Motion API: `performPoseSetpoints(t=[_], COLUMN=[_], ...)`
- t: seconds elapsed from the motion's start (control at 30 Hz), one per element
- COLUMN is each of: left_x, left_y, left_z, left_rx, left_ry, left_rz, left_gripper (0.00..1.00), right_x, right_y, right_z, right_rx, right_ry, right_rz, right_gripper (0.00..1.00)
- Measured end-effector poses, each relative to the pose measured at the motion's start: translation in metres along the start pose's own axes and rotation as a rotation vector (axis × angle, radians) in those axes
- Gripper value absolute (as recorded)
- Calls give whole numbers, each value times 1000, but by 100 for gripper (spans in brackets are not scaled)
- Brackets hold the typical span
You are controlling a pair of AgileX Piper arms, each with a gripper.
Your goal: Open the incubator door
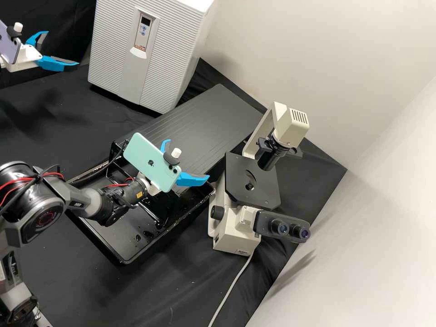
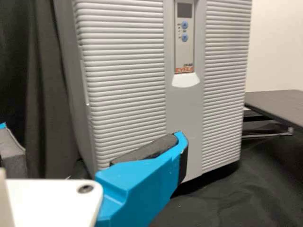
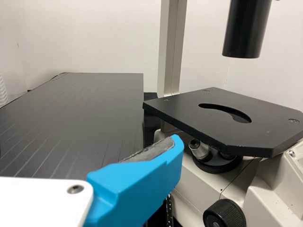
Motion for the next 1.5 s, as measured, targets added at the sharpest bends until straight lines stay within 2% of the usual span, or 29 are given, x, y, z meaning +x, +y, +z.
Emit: performPoseSetpoints(t=[0.17, 0.5, 0.8, 1.0, 1.1, 1.23, 1.4, 1.5], left_x=[21, 60, 80, 91, 94, 96, 102, 107], left_y=[4, 1, 13, 28, 32, 29, 21, 22], left_z=[-12, -25, -20, -17, -15, -15, -16, -16], left_rx=[15, 41, 60, 30, 29, 31, 59, 53], left_ry=[-16, -14, -97, -113, -120, -126, -156, -167], left_rz=[9, -22, 3, 43, 57, 49, 21, 23], left_gripper=[100, 100, 100, 100, 100, 100, 100, 100], right_x=[0, 0, 0, 0, 0, 0, 0, 0], right_y=[0, 0, 0, 0, 0, 0, 0, 0], right_z=[0, 0, 0, 0, 0, 0, 0, 0], right_rx=[0, 0, 0, 0, 0, 0, 0, 0], right_ry=[0, 0, 0, 0, 0, 0, 0, 0], right_rz=[0, 0, 0, 0, 0, 0, 0, 0], right_gripper=[100, 100, 100, 100, 100, 100, 100, 100])
